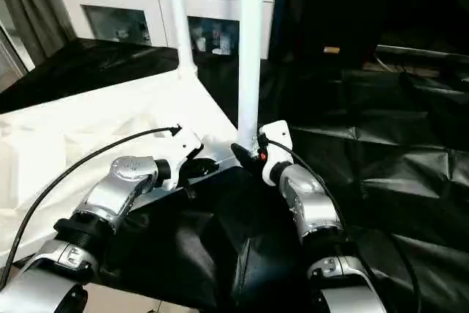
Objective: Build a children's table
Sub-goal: Rotate leg to tighten
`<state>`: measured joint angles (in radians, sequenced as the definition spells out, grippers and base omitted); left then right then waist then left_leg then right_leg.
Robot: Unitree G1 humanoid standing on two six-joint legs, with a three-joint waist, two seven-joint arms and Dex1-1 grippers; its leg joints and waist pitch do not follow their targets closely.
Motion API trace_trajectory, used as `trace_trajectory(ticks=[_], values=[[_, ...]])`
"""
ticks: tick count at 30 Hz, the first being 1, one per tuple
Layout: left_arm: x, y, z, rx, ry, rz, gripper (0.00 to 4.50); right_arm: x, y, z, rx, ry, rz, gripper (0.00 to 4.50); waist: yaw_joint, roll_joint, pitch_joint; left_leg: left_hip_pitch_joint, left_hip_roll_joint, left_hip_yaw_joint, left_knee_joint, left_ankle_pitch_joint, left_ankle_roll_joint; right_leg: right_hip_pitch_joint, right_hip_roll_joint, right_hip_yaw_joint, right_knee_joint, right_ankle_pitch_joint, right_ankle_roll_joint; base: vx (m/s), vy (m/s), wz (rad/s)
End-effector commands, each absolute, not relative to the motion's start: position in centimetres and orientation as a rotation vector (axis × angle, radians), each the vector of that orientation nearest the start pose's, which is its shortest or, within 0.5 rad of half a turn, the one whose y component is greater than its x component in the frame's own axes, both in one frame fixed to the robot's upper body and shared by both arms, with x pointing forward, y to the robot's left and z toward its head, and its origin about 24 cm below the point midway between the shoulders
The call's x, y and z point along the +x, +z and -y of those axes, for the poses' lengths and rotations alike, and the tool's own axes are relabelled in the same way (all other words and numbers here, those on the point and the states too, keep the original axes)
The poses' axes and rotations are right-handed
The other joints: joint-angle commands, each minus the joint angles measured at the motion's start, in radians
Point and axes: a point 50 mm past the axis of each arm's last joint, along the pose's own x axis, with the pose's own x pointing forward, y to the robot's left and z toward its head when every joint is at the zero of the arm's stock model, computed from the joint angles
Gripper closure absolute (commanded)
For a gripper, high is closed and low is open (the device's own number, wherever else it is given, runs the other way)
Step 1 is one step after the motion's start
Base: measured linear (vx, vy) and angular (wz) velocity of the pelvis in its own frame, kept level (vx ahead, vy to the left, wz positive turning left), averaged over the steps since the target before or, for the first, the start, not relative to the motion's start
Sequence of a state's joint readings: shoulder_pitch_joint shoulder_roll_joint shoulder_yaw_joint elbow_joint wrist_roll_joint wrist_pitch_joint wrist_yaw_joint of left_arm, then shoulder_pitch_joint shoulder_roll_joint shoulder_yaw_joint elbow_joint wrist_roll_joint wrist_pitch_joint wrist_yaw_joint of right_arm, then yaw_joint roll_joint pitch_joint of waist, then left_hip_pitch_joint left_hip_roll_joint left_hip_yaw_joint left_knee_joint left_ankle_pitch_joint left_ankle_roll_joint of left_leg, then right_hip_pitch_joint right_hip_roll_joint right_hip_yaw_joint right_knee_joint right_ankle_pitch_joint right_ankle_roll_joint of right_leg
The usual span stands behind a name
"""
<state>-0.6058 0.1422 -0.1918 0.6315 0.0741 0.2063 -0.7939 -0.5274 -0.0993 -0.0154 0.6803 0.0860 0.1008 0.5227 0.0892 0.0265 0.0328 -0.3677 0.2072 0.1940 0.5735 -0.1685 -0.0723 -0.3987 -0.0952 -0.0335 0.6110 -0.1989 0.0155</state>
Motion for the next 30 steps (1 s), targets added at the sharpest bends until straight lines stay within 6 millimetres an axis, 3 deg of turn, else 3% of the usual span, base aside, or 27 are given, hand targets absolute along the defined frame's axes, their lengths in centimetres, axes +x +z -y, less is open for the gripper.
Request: trace_trajectory(ticks=[1, 3, 7, 9, 11, 15, 16, 17, 20, 21, 23, 25, 26, 28, 30], values=[[33.2, 5.8, -6.7, 0.181, -1.023, -0.277, 4.50, 31.5, 2.1, 7.1, 0.044, 0.916, -0.314, 1.02, 0.001, -0.022, -0.050, 0.005, 0.011, -0.007, -0.064, -0.226, 0.037, 0.040, -0.035, 0.022, -0.080, -0.202, -0.185, 0.000, 0.000, 0.00], [32.9, 5.7, -7.4, 0.194, -1.068, -0.289, 4.50, 31.4, 2.3, 8.1, 0.018, 0.963, -0.307, 0.84, 0.001, -0.022, -0.051, 0.005, 0.012, -0.007, -0.063, -0.226, 0.040, 0.041, -0.035, 0.022, -0.080, -0.194, -0.186, 0.000, 0.000, 0.00], [32.1, 5.6, -8.6, 0.215, -1.173, -0.312, 4.50, 31.1, 3.1, 10.3, -0.006, 1.082, -0.291, 0.84, 0.008, -0.016, -0.057, 0.002, 0.013, -0.005, -0.055, -0.169, 0.072, 0.048, -0.033, 0.020, -0.066, -0.050, -0.228, 0.000, 0.000, 0.00], [31.6, 5.5, -9.4, 0.238, -1.241, -0.329, 4.50, 30.9, 3.6, 11.5, -0.023, 1.137, -0.289, 0.84, 0.011, -0.007, -0.060, 0.000, 0.014, -0.004, -0.050, -0.138, 0.091, 0.049, -0.031, 0.015, -0.057, 0.014, -0.255, 0.000, 0.000, 0.00], [31.3, 5.4, -9.8, 0.239, -1.271, -0.339, 4.50, 30.7, 3.7, 12.0, -0.032, 1.159, -0.291, 0.84, 0.010, -0.010, -0.058, 0.000, 0.015, -0.003, -0.050, -0.144, 0.095, 0.048, -0.030, 0.015, -0.058, 0.019, -0.264, 0.000, 0.000, 0.00], [30.5, 5.4, -10.7, 0.239, -1.360, -0.378, 4.50, 30.4, 4.2, 13.3, -0.084, 1.215, -0.294, 0.84, 0.010, -0.004, -0.055, 0.003, 0.020, -0.003, -0.054, -0.184, 0.081, 0.046, -0.031, 0.014, -0.061, -0.031, -0.276, 0.000, 0.000, 0.00], [30.5, 5.4, -10.8, 0.239, -1.367, -0.381, 4.50, 30.4, 4.2, 13.4, -0.090, 1.220, -0.294, 0.84, 0.009, 0.006, -0.055, 0.008, 0.020, -0.003, -0.056, -0.209, 0.069, 0.042, -0.030, 0.014, -0.066, -0.057, -0.274, 0.000, 0.000, 0.00], [30.3, 5.5, -11.1, 0.240, -1.383, -0.389, 4.50, 30.4, 4.3, 13.7, -0.098, 1.231, -0.296, 0.84, 0.009, 0.009, -0.054, 0.010, 0.020, -0.003, -0.056, -0.225, 0.057, 0.042, -0.030, 0.015, -0.066, -0.066, -0.276, 0.000, 0.000, 0.00], [30.0, 5.4, -11.6, 0.246, -1.408, -0.405, 4.50, 30.3, 4.4, 14.0, -0.098, 1.242, -0.298, 0.84, 0.010, 0.008, -0.054, 0.007, 0.019, -0.004, -0.057, -0.223, 0.050, 0.044, -0.030, 0.016, -0.063, -0.057, -0.278, 0.000, 0.000, 0.00], [30.0, 5.3, -11.9, 0.250, -1.409, -0.412, 4.50, 30.2, 4.4, 14.0, -0.097, 1.250, -0.300, 0.84, 0.011, 0.001, -0.055, 0.008, 0.019, -0.004, -0.056, -0.214, 0.052, 0.045, -0.029, 0.016, -0.062, -0.050, -0.276, 0.000, 0.000, 0.00], [30.0, 5.3, -12.1, 0.251, -1.404, -0.414, 4.50, 30.1, 4.4, 14.0, -0.095, 1.260, -0.303, 0.84, 0.012, 0.002, -0.055, 0.007, 0.019, -0.004, -0.056, -0.202, 0.055, 0.045, -0.031, 0.016, -0.060, -0.047, -0.276, 0.000, 0.000, 0.00], [30.2, 5.3, -12.3, 0.257, -1.378, -0.411, 4.50, 29.9, 4.3, 13.8, -0.087, 1.284, -0.317, 1.07, 0.013, -0.010, -0.054, 0.005, 0.018, -0.002, -0.055, -0.190, 0.062, 0.047, -0.032, 0.017, -0.061, -0.054, -0.272, 0.000, 0.000, 0.00], [30.2, 5.3, -12.4, 0.259, -1.368, -0.409, 4.50, 29.8, 4.2, 13.8, -0.087, 1.289, -0.320, 1.07, 0.015, -0.007, -0.055, 0.005, 0.020, -0.003, -0.055, -0.180, 0.065, 0.046, -0.034, 0.017, -0.059, -0.059, -0.271, 0.000, 0.000, 0.00], [30.3, 5.3, -12.5, 0.255, -1.347, -0.403, 4.50, 29.7, 4.0, 13.6, -0.088, 1.304, -0.329, 1.38, 0.015, -0.018, -0.054, 0.004, 0.019, -0.002, -0.053, -0.170, 0.070, 0.045, -0.033, 0.018, -0.060, -0.063, -0.266, 0.000, 0.000, 0.00], [30.3, 5.3, -12.6, 0.254, -1.335, -0.401, 4.50, 29.7, 4.0, 13.4, -0.084, 1.309, -0.330, 1.47, 0.018, -0.015, -0.053, 0.005, 0.019, -0.002, -0.053, -0.163, 0.073, 0.043, -0.035, 0.018, -0.061, -0.078, -0.260, 0.000, 0.000, 0.00]])
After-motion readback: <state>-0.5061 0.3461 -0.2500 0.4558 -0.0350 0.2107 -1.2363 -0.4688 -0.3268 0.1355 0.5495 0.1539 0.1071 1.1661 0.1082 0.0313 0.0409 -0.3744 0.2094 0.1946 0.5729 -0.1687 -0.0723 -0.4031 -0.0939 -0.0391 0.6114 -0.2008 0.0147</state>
